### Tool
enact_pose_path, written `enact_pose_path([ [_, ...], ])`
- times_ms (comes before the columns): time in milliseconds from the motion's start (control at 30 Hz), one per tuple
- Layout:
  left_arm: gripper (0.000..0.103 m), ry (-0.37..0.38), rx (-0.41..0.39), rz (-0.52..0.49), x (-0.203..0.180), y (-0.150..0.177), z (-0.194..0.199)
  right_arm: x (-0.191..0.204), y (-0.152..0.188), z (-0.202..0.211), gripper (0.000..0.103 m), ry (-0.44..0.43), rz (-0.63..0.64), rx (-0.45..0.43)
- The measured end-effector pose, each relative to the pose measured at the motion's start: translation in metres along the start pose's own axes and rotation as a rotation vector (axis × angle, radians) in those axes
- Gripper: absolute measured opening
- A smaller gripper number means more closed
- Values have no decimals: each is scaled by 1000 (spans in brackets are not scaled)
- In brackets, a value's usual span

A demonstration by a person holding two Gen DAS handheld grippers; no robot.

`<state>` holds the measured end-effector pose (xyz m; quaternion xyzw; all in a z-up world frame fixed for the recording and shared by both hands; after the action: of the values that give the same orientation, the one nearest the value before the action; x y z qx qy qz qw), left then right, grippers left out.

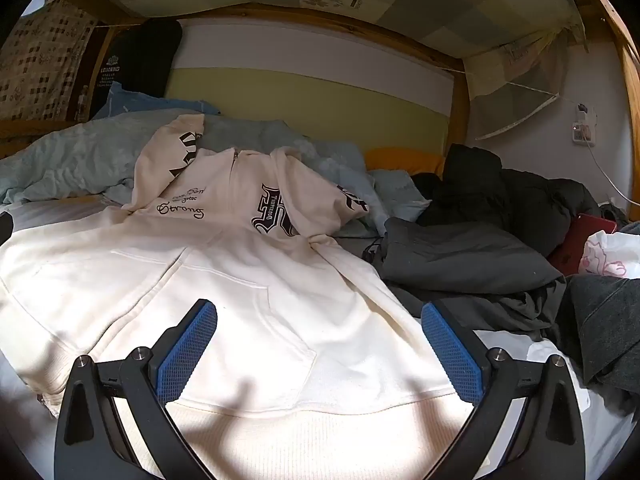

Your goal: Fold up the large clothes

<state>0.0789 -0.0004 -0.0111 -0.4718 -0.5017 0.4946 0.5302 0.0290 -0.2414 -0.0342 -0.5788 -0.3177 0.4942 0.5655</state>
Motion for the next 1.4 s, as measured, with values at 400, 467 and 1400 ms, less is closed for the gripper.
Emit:
enact_pose_path([
  [400,103,2,-11,-28,-1,2,4,0,0,0,103,3,1,1],
  [467,103,2,-8,-27,1,3,5,-2,1,-1,103,14,1,1],
  [1400,103,7,25,-34,-2,-1,2,-4,4,-2,103,18,1,5],
])
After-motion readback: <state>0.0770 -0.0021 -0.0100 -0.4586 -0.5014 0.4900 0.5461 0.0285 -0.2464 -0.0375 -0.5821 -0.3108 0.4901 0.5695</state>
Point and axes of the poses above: each gripper's, at about its wrist camera, not at the fingertips, and z roughly against the way its jaws point, x to its left, y to its underside, the point moved 8 cm from there along -z, roughly the way its jaws point, and after that the axes turned 5 degrees about -x, right-handed, at the moved point
